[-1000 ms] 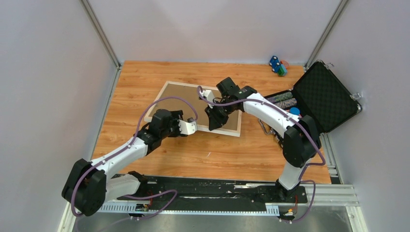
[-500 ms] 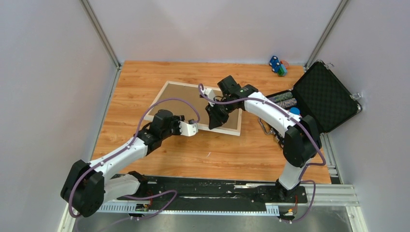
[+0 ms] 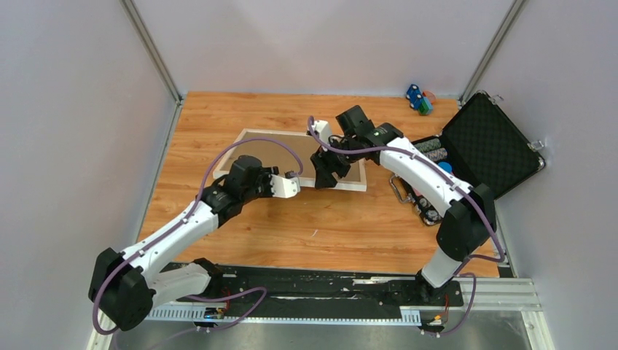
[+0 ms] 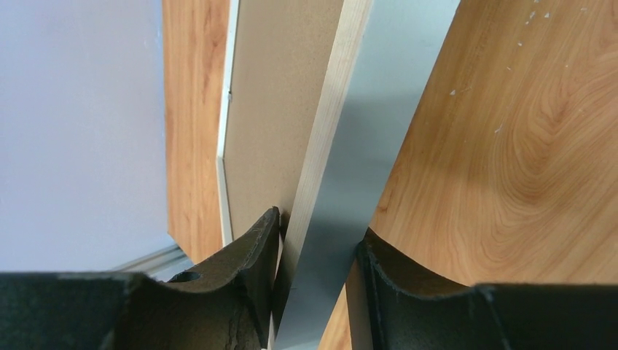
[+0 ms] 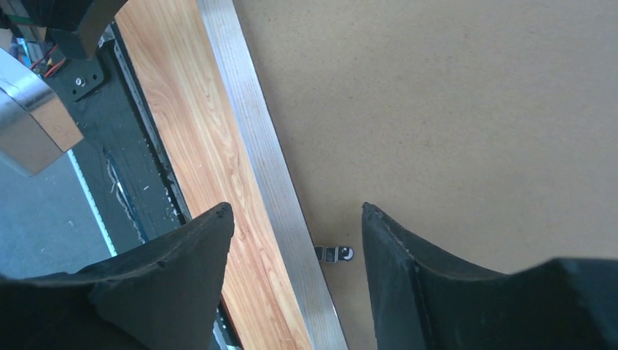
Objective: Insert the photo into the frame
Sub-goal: Turn over the photo frame at the center of the board.
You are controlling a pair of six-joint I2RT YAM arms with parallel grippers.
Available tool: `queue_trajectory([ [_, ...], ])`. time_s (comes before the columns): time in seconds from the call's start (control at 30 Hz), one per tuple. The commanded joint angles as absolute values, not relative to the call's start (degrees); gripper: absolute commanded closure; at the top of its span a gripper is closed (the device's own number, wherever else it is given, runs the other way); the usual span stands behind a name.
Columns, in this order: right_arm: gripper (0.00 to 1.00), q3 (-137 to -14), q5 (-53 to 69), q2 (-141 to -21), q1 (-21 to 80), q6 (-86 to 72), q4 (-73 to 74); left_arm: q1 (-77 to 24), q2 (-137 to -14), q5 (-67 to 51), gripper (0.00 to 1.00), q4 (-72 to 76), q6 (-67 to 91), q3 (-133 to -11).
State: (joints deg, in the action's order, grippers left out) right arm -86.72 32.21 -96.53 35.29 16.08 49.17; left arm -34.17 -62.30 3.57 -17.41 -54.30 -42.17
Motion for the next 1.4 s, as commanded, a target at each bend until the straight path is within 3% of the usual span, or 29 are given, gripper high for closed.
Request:
queue_trajectory([
  [0.0,0.35,-90.7,28.1,-91.6,34.6,14.1,48.4,-34.2,-59.7,4.1,1.00,-19.6,-49.5,-48.2],
  [0.17,0.30,-93.7,23.9,-89.0,34.0,14.2,47.8,-34.2,-60.8,3.6,1.00,-24.9,-48.4,-53.1],
  [0.4,0.00,-92.6,18.3,-86.3,33.7,12.7,46.8,-34.2,-61.0,3.9,1.00,-26.1,-49.2,-55.2],
  [1.0,0.00,-83.1,22.0,-74.2,35.1,24.1,45.9,-34.3,-59.0,1.5,1.00,-33.5,-53.8,-59.3],
  [1.37,0.09,-71.4,0.5,-69.7,49.8,39.8,38.3,-34.2,-59.6,-1.8,1.00,-33.5,-51.9,-60.6],
])
